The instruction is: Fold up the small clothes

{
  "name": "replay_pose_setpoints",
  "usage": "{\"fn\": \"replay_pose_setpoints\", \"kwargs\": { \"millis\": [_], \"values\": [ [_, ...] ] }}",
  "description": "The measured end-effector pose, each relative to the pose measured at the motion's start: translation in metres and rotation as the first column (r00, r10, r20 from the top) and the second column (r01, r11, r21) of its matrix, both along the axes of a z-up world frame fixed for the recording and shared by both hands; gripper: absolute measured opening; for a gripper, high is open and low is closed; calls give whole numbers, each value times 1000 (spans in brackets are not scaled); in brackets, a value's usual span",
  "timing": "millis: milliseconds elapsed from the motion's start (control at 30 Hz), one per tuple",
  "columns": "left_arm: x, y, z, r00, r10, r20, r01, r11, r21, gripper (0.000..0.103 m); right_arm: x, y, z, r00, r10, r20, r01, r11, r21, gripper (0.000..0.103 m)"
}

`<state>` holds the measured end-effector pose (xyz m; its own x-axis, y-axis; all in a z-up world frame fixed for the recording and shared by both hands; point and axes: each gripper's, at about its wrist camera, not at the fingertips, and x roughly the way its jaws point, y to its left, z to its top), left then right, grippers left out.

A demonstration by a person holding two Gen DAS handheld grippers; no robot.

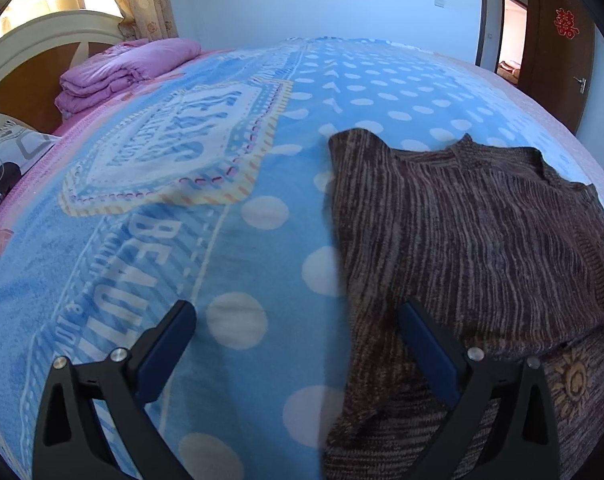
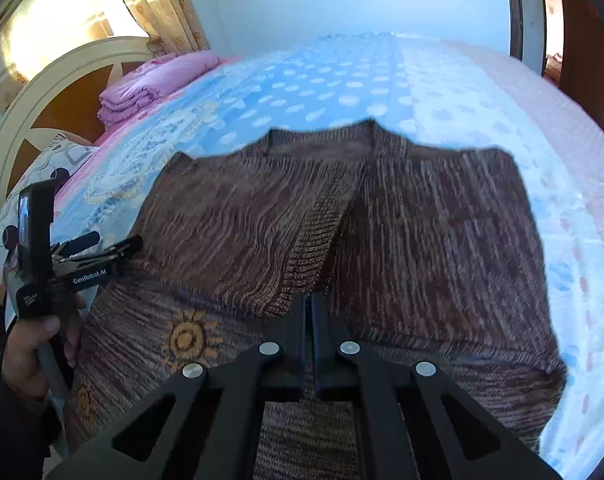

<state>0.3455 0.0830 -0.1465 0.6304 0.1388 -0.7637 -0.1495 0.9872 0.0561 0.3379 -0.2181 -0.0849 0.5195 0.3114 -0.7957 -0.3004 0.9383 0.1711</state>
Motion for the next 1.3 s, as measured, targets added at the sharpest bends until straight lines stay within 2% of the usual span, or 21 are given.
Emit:
{"fn": "replay_pose_setpoints", "kwargs": {
  "millis": [100, 300, 367, 433, 467, 567, 733, 900, 967, 1033, 1067, 1100, 1233, 1300],
  "values": [
    [1, -1, -1, 1000, 0, -6, 0, 1000, -2, 103, -1, 5, 0, 1000, 9, 14, -8, 1000, -24, 2],
    [1, 1, -2, 999, 32, -3, -32, 999, 13, 103, 2, 13, 30, 994, -6, 108, 8, 1000, -20, 5],
    [1, 1, -2, 999, 36, -4, -36, 999, 21, 103, 9, 21, 37, 994, 14, 113, -14, 1000, 3, 16],
    [0, 0, -2, 999, 48, -1, -48, 998, 38, 103, 16, 33, 38, 992, 47, 116, -50, 998, 24, 43],
    [-1, 0, -1, 999, 52, 2, -52, 998, 43, 103, 20, 39, 37, 991, 64, 117, -67, 998, 20, 45],
    [-1, 4, -2, 998, 64, 1, -64, 997, 32, 103, 28, 54, 27, 990, 91, 111, -90, 996, -15, 45],
    [-2, 19, -4, 990, 138, -10, -138, 990, -10, 103, 31, 58, 0, 995, 85, 44, -84, 996, -22, 45],
    [-7, 15, 1, 992, 122, 22, -122, 992, 0, 103, 18, 67, -12, 987, 115, 109, -104, 990, -99, 46],
    [-13, 16, 6, 991, 115, 61, -115, 993, -12, 103, 20, 68, -14, 988, 111, 105, -101, 990, -99, 48],
    [-4, 19, -3, 990, 144, -5, -144, 990, 0, 103, 22, 67, -17, 989, 108, 103, -100, 992, -82, 50],
    [0, 22, -4, 989, 148, -21, -148, 989, -21, 103, 24, 67, -17, 989, 107, 98, -100, 992, -74, 51],
    [2, 25, -4, 987, 157, -27, -158, 987, -35, 103, 25, 66, -17, 990, 107, 94, -101, 992, -70, 51],
    [1, 20, -4, 988, 155, -22, -155, 988, 0, 103, 20, 64, -15, 989, 113, 99, -107, 992, -66, 51],
    [0, 22, -4, 988, 156, -17, -156, 988, -19, 103, 18, 60, -14, 989, 111, 94, -108, 993, -41, 52]
  ]
}}
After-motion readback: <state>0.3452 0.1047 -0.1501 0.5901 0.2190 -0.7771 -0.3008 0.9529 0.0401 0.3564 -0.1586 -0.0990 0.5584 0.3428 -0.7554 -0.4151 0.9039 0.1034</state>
